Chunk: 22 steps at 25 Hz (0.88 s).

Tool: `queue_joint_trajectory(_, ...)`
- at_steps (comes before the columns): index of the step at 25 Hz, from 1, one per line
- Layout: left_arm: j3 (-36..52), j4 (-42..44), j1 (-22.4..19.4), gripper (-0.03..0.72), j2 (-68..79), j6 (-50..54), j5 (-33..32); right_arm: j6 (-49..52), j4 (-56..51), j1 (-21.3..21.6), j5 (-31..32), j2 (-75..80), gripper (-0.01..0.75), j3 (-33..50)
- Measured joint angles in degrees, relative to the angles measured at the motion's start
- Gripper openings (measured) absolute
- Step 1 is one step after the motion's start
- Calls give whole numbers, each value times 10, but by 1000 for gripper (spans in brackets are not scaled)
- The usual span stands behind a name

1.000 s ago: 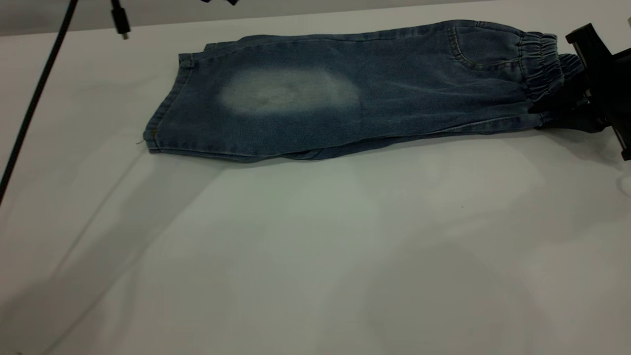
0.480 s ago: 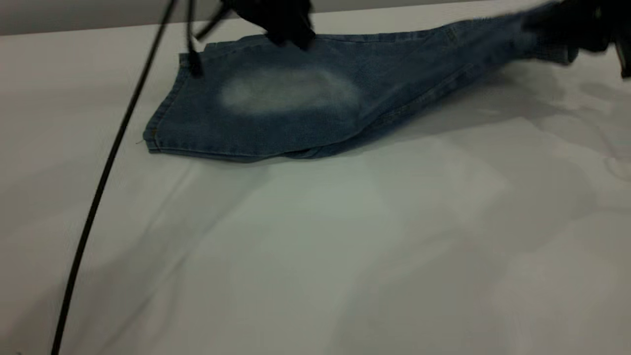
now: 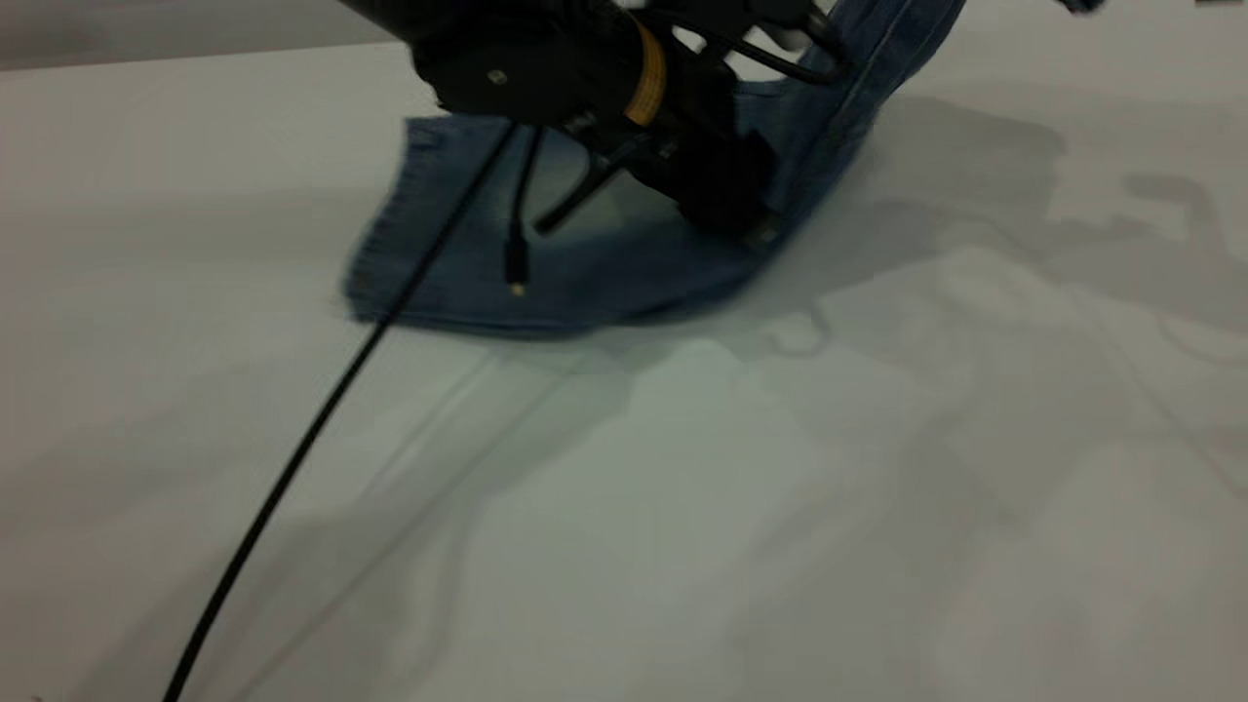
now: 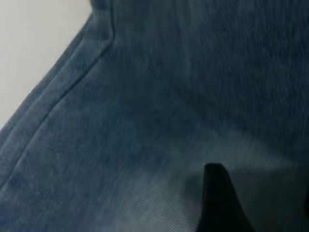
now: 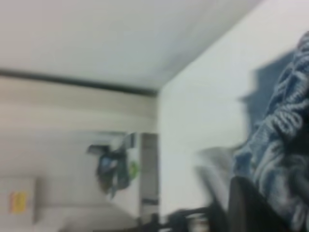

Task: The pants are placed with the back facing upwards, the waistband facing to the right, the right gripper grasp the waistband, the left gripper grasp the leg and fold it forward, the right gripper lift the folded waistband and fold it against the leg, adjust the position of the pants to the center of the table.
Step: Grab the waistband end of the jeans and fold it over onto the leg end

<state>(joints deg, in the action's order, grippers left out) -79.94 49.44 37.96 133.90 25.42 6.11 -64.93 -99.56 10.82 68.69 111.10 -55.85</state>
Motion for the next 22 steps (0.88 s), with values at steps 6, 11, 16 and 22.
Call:
queue_joint_trajectory(6,-48,0,30,352,15,30,-1,1,-3,0,13,-38,83,0)
queue_joint_trajectory(11,-68,0,14,340,1,30,-76,1,-5,0,14,-38,83,0)
queue_joint_trajectory(16,-67,0,-6,340,-17,17,-154,-10,-5,0,10,-37,83,0)
queue_joint_trajectory(22,-65,-27,-27,340,-20,-14,-242,-19,-4,0,10,-37,83,0)
